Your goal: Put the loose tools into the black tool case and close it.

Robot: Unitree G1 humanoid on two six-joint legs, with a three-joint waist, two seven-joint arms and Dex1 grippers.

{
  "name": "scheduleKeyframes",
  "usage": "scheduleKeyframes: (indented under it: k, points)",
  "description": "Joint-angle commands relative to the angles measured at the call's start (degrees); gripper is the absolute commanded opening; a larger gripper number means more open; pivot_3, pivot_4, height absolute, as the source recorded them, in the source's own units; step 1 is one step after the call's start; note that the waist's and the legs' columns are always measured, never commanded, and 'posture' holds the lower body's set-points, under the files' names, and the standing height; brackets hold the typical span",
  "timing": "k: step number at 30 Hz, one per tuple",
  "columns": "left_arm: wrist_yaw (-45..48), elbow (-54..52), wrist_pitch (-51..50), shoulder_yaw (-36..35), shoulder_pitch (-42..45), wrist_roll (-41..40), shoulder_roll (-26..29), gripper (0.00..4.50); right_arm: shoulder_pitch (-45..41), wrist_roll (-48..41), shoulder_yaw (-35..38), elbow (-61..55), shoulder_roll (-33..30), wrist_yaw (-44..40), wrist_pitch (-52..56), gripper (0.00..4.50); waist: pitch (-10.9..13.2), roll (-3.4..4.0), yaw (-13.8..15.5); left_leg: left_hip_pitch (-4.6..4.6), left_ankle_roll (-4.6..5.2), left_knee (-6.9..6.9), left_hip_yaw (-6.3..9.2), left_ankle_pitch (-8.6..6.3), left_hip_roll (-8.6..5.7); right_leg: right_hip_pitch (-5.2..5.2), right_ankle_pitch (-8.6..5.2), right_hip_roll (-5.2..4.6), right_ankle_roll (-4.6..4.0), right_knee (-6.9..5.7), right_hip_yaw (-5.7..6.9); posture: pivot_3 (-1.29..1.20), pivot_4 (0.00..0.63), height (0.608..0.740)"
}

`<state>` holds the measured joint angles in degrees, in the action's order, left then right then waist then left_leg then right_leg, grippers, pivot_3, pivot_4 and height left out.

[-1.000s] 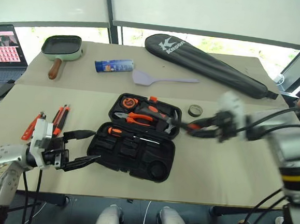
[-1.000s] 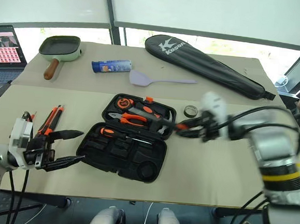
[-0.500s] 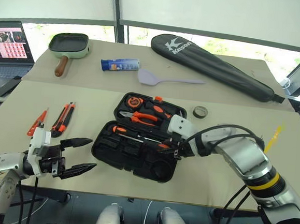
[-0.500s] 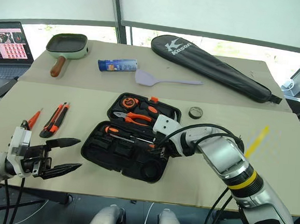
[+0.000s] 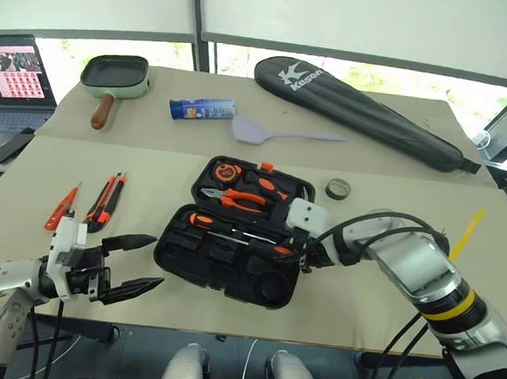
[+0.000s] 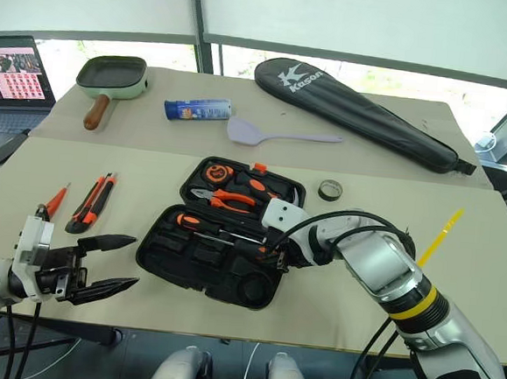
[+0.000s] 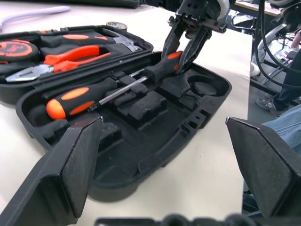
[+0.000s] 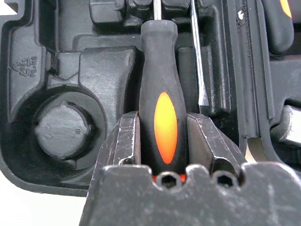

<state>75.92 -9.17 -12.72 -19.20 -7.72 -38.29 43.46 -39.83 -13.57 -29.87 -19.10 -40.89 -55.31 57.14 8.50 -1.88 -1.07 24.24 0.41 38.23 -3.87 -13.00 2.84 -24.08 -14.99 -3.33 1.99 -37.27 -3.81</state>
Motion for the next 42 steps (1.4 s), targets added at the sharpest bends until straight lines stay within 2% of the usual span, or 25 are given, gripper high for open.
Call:
scheduleKeyframes:
  k: [1, 2, 4, 6, 9, 12, 16, 19, 24, 29, 42]
  points:
    - [-0.3, -1.1, 0.8, -0.4, -0.2, 0.0, -0.2, 4.5, -1.1, 0.6, -1.5, -1.1, 0.3, -1.0, -1.2, 1.03, 0.0, 0.0, -0.1, 0.01, 0.0, 0.0, 0.0, 0.0, 0.0, -0.02, 0.0, 0.01, 0.0, 0.0, 0.0, 0.0, 0.15, 0.74]
    - [-0.4, -1.3, 0.8, -0.4, -0.5, 0.0, -0.2, 4.5, -1.0, 0.7, -1.2, -1.1, 0.1, -1.2, -1.8, 1.03, 0.0, 0.0, -0.1, 0.02, 0.0, 0.0, 0.0, 0.0, 0.0, -0.03, 0.0, 0.01, 0.0, -0.01, 0.0, 0.0, 0.15, 0.74]
    - [-0.5, -1.6, 0.8, -0.5, -0.8, -0.1, -0.3, 4.5, -1.3, -0.4, 0.2, -1.5, -0.2, -2.4, -2.1, 2.04, 0.0, 0.0, -0.1, 0.02, 0.0, 0.0, 0.0, 0.0, 0.0, -0.03, 0.0, 0.01, 0.0, 0.0, 0.0, 0.0, 0.15, 0.74]
    - [-0.6, -1.8, 0.9, -0.6, -1.3, 0.0, -0.4, 4.5, -1.9, -2.4, 2.3, -2.5, -0.3, -4.0, -1.5, 2.48, 0.0, 0.0, 0.0, 0.04, 0.0, 0.0, 0.0, 0.0, 0.0, -0.04, 0.0, 0.0, 0.0, 0.0, 0.0, 0.0, 0.15, 0.74]
    - [-0.7, -1.6, 1.1, -0.8, -1.9, 0.2, -0.3, 4.5, -3.0, -5.9, 6.1, -3.4, -2.5, -8.8, -2.7, 2.48, 0.0, 0.0, 0.1, 0.06, 0.0, 0.0, 0.01, 0.0, 0.0, -0.05, 0.0, 0.01, 0.0, 0.0, 0.0, 0.0, 0.15, 0.74]
    - [-0.9, -1.4, 1.3, -0.8, -1.9, 0.2, -0.2, 4.5, -3.1, -7.3, 8.5, -2.4, -3.2, -9.8, -3.9, 2.48, 0.0, -0.01, 0.1, 0.05, 0.0, 0.0, 0.02, 0.0, 0.01, -0.03, 0.0, 0.0, 0.0, 0.01, 0.0, 0.0, 0.15, 0.74]
    - [-1.3, -1.4, 1.4, -0.9, -1.8, 0.1, -0.5, 4.5, -0.7, -8.8, 11.8, -0.5, 0.0, -10.1, -10.8, 2.48, 0.0, -0.05, 0.2, 0.04, 0.0, 0.03, 0.02, 0.0, 0.0, 0.0, 0.0, 0.0, 0.0, 0.01, 0.01, 0.0, 0.15, 0.74]
    - [-1.5, -1.2, 1.4, -0.6, -1.6, 0.2, -0.6, 4.5, 1.7, -7.0, 11.0, 2.2, 4.4, -6.7, -15.0, 1.72, 0.0, -0.08, 0.1, 0.04, 0.0, 0.03, 0.02, 0.0, 0.01, 0.01, 0.0, 0.03, 0.0, -0.01, 0.01, 0.0, 0.15, 0.74]
    - [-1.5, -0.4, 1.3, -0.5, -0.5, 0.3, -0.4, 4.5, 5.1, -0.9, 8.9, 7.9, 11.3, 0.2, -24.3, 0.03, -0.1, -0.1, 0.1, 0.06, 0.0, 0.06, -0.02, 0.0, -0.01, -0.06, 0.0, 0.02, 0.0, -0.15, 0.0, 0.0, 0.15, 0.74]
    - [-1.6, -0.4, 1.1, -0.5, -0.3, 0.5, -0.2, 4.5, 7.3, 3.7, 6.3, 13.2, 13.1, 0.5, -31.6, 0.03, -0.1, -0.11, 0.3, 0.05, -0.01, 0.14, -0.27, 0.01, -0.03, -0.06, 0.0, 0.02, 0.0, -0.27, 0.0, 0.0, 0.15, 0.74]
    - [-3.7, -1.6, 1.5, -1.3, -1.2, 0.9, -0.8, 4.5, 7.8, 6.4, 2.8, 17.4, 16.0, 0.2, -27.5, 0.03, -0.1, -0.21, -0.1, -0.09, -0.02, 0.18, -0.32, 0.01, 0.04, -0.01, -0.03, 0.08, -0.05, -0.41, 0.0, 0.0, 0.15, 0.74]
